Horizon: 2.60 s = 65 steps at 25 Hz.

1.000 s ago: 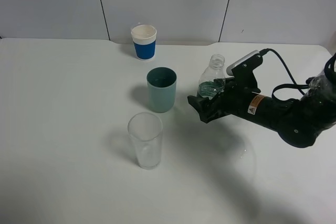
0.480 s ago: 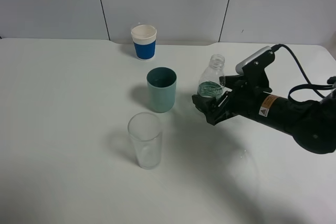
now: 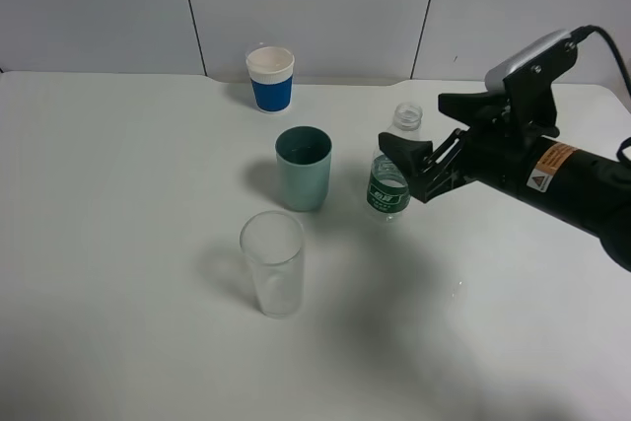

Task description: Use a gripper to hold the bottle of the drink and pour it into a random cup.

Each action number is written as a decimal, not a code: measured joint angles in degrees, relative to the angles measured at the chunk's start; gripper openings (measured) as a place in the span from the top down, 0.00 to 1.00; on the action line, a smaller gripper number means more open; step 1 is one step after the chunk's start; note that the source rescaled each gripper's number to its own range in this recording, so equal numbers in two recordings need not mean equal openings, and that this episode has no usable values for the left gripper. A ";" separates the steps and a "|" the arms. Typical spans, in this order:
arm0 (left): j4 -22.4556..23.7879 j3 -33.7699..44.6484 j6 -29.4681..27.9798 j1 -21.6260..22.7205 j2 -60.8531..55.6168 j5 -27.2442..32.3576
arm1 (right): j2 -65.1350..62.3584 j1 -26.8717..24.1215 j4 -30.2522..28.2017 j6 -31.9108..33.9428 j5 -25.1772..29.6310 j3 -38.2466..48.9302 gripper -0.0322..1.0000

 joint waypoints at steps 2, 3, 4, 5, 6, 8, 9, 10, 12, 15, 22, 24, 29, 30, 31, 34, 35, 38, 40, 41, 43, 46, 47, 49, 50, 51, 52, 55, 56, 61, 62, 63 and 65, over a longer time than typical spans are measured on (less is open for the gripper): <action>0.05 0.00 0.00 0.00 0.00 0.00 | -3.25 0.00 0.83 0.00 1.77 0.04 0.21; 0.05 0.00 0.00 0.00 0.00 0.00 | -7.30 0.00 1.47 -0.11 4.54 -0.16 0.21; 0.05 0.00 0.00 0.00 0.00 0.00 | -9.40 0.00 1.61 -0.11 6.60 -0.59 0.21; 0.05 0.00 0.00 0.00 0.00 0.00 | -11.12 0.00 1.68 -0.11 8.92 -1.20 0.21; 0.05 0.00 0.00 0.00 0.00 0.00 | -13.14 0.00 1.81 -0.17 11.06 -1.85 0.21; 0.05 0.00 0.00 0.00 0.00 0.00 | -16.68 0.00 1.88 -0.17 16.27 -3.89 0.21; 0.05 0.00 0.00 0.00 0.00 0.00 | -18.38 -0.07 1.88 -0.37 18.43 -5.09 0.21; 0.05 0.00 0.00 0.00 0.00 0.00 | -19.91 -0.56 1.81 -0.62 21.02 -6.37 0.21; 0.05 0.00 0.00 0.00 0.00 0.00 | -22.29 -1.85 1.67 -0.74 26.73 -8.97 0.21; 0.05 0.00 0.00 0.00 0.00 0.00 | -25.41 -4.88 -0.21 -0.86 35.57 -13.29 0.21; 0.05 0.00 0.00 0.00 0.00 0.00 | -31.37 -15.34 -0.23 -1.01 51.83 -17.37 0.21; 0.05 0.00 0.00 0.00 0.00 0.00 | -34.07 -17.95 1.59 -1.01 53.94 -17.37 0.21; 0.05 0.00 0.00 0.00 0.00 0.00 | -42.06 -21.64 5.92 -1.02 59.63 -17.37 0.21; 0.05 0.00 0.00 0.00 0.00 0.00 | -43.64 -21.74 6.06 -1.07 61.03 -17.37 0.21; 0.05 0.00 0.00 0.00 0.00 0.00 | -45.59 -21.71 6.40 -1.13 62.25 -17.37 0.21; 0.05 0.00 0.00 0.00 0.00 0.00 | -51.49 -21.71 7.54 -1.19 65.94 -17.37 0.21; 0.05 0.00 0.00 0.00 0.00 0.00 | -53.68 -21.71 7.84 -1.19 66.96 -17.37 0.21; 0.05 0.00 0.00 0.00 0.00 0.00 | -60.52 -21.71 8.70 -1.19 68.96 -17.37 0.21; 0.05 0.00 0.00 0.00 0.00 0.00 | -63.92 -21.71 8.75 -1.19 70.50 -17.37 0.21; 0.05 0.00 0.00 0.00 0.00 0.00 | -65.79 -21.71 8.80 -1.19 71.30 -17.41 0.21; 0.05 0.00 0.00 0.00 0.00 0.00 | -69.27 -21.71 8.81 -1.19 73.82 -17.41 0.21; 0.05 0.00 0.00 0.00 0.00 0.00 | -73.42 -21.71 8.81 -1.19 77.79 -17.41 0.21; 0.05 0.00 0.00 0.00 0.00 0.00 | -74.44 -21.71 8.81 -1.19 79.16 -17.41 0.21; 0.05 0.00 0.00 0.00 0.00 0.00 | -76.66 -21.71 8.81 -1.19 82.04 -17.41 0.21; 0.05 0.00 0.00 0.00 0.00 0.00 | -77.38 -21.71 8.81 -1.19 83.28 -17.41 0.21; 0.05 0.00 0.00 0.00 0.00 0.00 | -78.05 -21.71 8.81 -1.19 84.54 -17.41 0.21; 0.05 0.00 0.00 0.00 0.00 0.00 | -78.75 -21.71 8.81 -1.19 85.43 -17.41 0.21; 0.05 0.00 0.00 0.00 0.00 0.00 | -80.64 -21.71 8.86 -1.19 87.65 -16.98 0.21; 0.05 0.00 0.00 0.00 0.00 0.00 | -81.53 -21.71 8.86 -1.19 87.90 -16.60 0.21; 0.05 0.00 0.00 0.00 0.00 0.00 | -86.94 -21.71 8.91 -2.99 89.52 -13.20 0.21; 0.05 0.00 0.00 0.00 0.00 0.00 | -87.78 -21.71 8.91 -3.87 90.15 -12.69 0.21; 0.05 0.00 0.00 0.00 0.00 0.00 | -88.48 -21.71 8.91 -4.95 90.81 -12.27 0.21; 0.05 0.00 0.00 0.00 0.00 0.00 | -88.77 -21.71 9.09 -6.78 92.81 -11.57 0.21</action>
